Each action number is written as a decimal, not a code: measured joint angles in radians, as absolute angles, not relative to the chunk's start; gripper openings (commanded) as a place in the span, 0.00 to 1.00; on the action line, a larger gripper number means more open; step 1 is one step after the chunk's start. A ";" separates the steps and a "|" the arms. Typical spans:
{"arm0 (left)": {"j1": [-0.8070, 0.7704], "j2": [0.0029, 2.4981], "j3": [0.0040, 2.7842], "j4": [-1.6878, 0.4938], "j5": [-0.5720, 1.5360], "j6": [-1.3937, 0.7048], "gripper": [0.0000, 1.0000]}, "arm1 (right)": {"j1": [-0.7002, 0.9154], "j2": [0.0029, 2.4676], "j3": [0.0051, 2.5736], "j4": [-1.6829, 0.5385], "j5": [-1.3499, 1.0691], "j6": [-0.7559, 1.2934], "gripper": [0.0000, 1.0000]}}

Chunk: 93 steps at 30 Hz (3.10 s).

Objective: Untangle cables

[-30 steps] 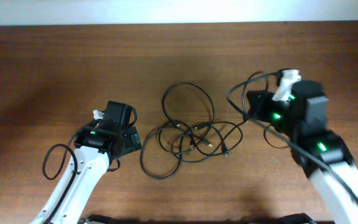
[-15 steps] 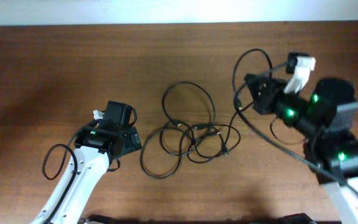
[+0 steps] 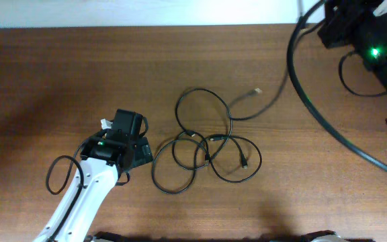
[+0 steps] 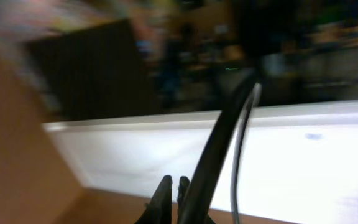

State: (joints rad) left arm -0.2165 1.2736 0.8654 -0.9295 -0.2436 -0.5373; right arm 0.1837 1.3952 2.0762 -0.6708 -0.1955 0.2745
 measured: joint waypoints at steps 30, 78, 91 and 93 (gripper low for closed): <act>-0.216 1.274 0.865 -0.928 -0.244 -0.537 0.99 | -0.855 1.963 2.077 -1.074 -0.548 0.196 0.99; -0.216 1.274 0.865 -0.928 -0.244 -0.537 0.99 | 0.403 2.156 1.626 -0.928 -0.355 -0.085 0.04; -0.216 1.274 0.865 -0.928 -0.244 -0.537 0.99 | 0.403 2.003 2.667 -1.427 -0.007 -0.086 0.04; -0.216 1.274 0.865 -0.929 -0.244 -0.537 0.99 | 0.403 2.003 2.726 -1.441 0.000 -0.086 0.04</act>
State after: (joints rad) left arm -0.2165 1.2736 0.8646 -0.9287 -0.2436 -0.5373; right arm 0.4030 2.0026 2.7258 -1.4406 0.0002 -0.0856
